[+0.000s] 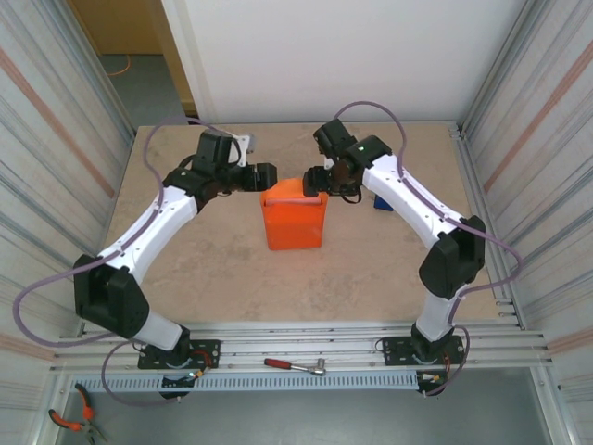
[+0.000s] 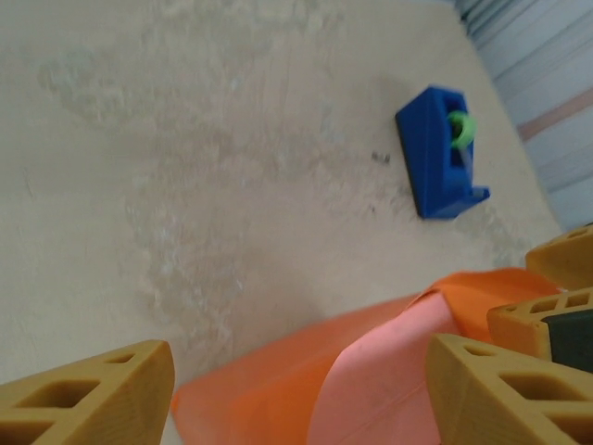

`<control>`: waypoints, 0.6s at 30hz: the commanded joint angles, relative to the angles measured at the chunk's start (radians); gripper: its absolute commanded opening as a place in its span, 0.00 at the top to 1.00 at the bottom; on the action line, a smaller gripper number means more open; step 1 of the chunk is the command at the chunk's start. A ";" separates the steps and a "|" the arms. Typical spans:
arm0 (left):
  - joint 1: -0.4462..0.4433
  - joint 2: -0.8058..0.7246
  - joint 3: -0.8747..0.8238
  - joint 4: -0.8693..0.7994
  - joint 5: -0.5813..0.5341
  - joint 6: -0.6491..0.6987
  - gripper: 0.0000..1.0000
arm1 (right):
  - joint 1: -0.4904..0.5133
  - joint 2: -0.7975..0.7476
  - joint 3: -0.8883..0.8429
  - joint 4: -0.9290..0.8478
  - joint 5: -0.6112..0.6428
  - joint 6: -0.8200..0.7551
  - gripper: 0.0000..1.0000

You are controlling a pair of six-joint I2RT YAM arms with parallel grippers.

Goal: Wrap the gift box in paper
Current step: Pick up the gift box from the center of the table.

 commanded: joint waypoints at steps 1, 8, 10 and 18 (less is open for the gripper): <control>-0.020 0.035 0.057 -0.110 0.011 0.036 0.32 | 0.009 0.026 0.035 -0.088 0.092 -0.047 0.26; -0.042 0.078 0.058 -0.136 -0.004 0.050 0.61 | 0.009 0.026 0.030 -0.094 0.098 -0.044 0.36; -0.041 0.093 0.086 -0.138 -0.001 0.059 0.85 | 0.006 0.026 0.053 -0.093 0.076 -0.044 0.49; -0.045 0.106 0.169 -0.158 0.036 0.082 1.00 | 0.003 -0.030 0.069 -0.056 0.006 -0.012 1.00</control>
